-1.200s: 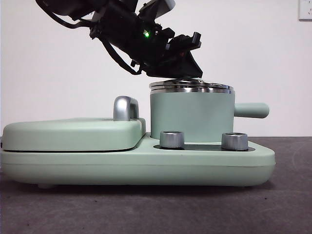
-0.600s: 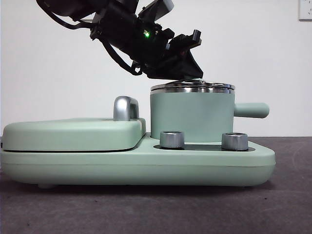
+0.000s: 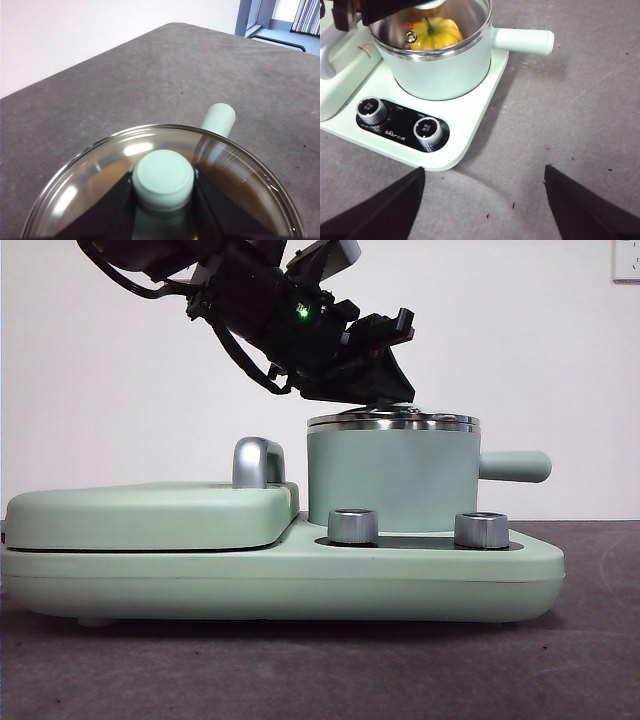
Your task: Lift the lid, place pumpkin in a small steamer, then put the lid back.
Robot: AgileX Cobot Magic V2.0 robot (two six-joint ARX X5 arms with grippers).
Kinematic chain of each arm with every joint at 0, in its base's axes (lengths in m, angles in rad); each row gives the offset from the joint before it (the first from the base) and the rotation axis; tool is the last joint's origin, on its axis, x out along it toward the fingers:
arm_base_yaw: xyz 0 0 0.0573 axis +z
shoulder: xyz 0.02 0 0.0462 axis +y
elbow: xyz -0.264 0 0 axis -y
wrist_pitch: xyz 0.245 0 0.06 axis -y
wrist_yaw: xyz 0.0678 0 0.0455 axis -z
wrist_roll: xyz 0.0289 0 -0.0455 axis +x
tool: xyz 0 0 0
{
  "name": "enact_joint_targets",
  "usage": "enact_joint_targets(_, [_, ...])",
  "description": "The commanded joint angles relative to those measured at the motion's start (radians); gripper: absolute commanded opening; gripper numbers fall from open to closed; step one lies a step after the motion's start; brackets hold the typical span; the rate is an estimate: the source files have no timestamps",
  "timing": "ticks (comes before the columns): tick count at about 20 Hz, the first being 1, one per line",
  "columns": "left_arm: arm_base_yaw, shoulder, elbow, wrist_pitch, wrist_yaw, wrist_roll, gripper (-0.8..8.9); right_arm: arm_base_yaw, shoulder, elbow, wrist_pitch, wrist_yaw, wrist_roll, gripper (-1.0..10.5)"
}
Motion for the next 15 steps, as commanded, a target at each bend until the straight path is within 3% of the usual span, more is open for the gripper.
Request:
enact_joint_targets(1, [-0.001, 0.026, 0.012, -0.022, -0.02, 0.035, 0.09, 0.006, 0.003, 0.005, 0.007, 0.002, 0.01, 3.7])
enact_joint_targets(3, [-0.003, 0.026, 0.012, -0.018, -0.02, 0.031, 0.39, 0.006, 0.003, 0.005, 0.006, 0.002, 0.01, 3.7])
enact_joint_targets(7, [-0.003, 0.023, 0.013, -0.004, -0.02, -0.002, 2.72, 0.006, 0.003, 0.005, 0.006, 0.002, 0.01, 3.7])
enact_joint_targets(12, [-0.003, -0.018, 0.013, -0.015, -0.02, -0.072, 2.9, 0.006, 0.003, 0.005, 0.006, 0.002, 0.01, 3.7])
enact_joint_targets(15, [0.0, -0.096, 0.013, -0.048, -0.02, -0.157, 2.9, 0.006, 0.003, 0.005, 0.006, 0.002, 0.01, 3.7])
